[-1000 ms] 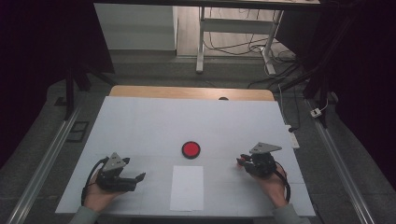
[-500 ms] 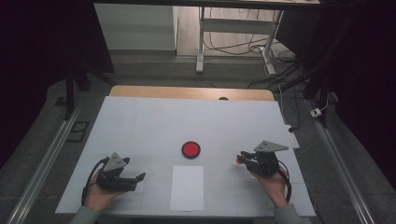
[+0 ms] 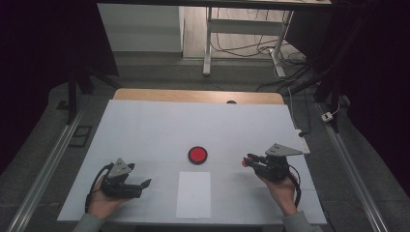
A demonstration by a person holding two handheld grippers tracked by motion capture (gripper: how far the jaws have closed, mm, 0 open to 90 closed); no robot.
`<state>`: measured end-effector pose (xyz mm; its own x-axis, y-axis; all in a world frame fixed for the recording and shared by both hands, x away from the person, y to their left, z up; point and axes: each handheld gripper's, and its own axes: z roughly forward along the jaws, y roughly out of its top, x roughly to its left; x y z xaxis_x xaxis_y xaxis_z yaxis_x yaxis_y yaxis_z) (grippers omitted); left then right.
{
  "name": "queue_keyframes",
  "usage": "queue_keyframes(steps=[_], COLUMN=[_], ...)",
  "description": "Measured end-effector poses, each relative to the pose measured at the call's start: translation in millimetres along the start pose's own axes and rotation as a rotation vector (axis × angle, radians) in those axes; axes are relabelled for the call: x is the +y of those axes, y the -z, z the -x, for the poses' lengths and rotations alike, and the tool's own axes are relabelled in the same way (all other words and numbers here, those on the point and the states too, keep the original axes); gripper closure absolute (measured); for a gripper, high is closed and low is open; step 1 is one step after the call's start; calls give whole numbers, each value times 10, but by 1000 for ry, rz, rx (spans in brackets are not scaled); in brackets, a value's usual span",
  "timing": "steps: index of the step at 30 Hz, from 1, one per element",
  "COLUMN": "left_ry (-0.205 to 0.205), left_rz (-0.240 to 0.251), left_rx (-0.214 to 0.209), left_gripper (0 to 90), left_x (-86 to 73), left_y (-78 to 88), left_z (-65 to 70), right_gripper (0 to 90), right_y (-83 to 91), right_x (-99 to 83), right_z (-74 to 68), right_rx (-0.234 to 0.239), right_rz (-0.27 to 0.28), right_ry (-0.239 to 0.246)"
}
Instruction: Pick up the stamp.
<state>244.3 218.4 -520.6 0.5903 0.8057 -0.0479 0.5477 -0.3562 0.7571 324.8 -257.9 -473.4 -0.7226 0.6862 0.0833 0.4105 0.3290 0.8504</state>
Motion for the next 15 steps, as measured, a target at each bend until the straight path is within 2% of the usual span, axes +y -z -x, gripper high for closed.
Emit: queue_keyframes(steps=[9,15], left_ry=[-5,-1], left_rz=[-3,-2], left_rx=[-1,-2], left_gripper=[151,151], left_x=[3,-2], left_y=[-7,-1], left_z=[14,3], right_gripper=[721,720], right_y=[-24,-37], right_x=[46,78], right_z=[-79,-132], right_rx=[18,47], right_rz=[11,33], right_ry=[12,3])
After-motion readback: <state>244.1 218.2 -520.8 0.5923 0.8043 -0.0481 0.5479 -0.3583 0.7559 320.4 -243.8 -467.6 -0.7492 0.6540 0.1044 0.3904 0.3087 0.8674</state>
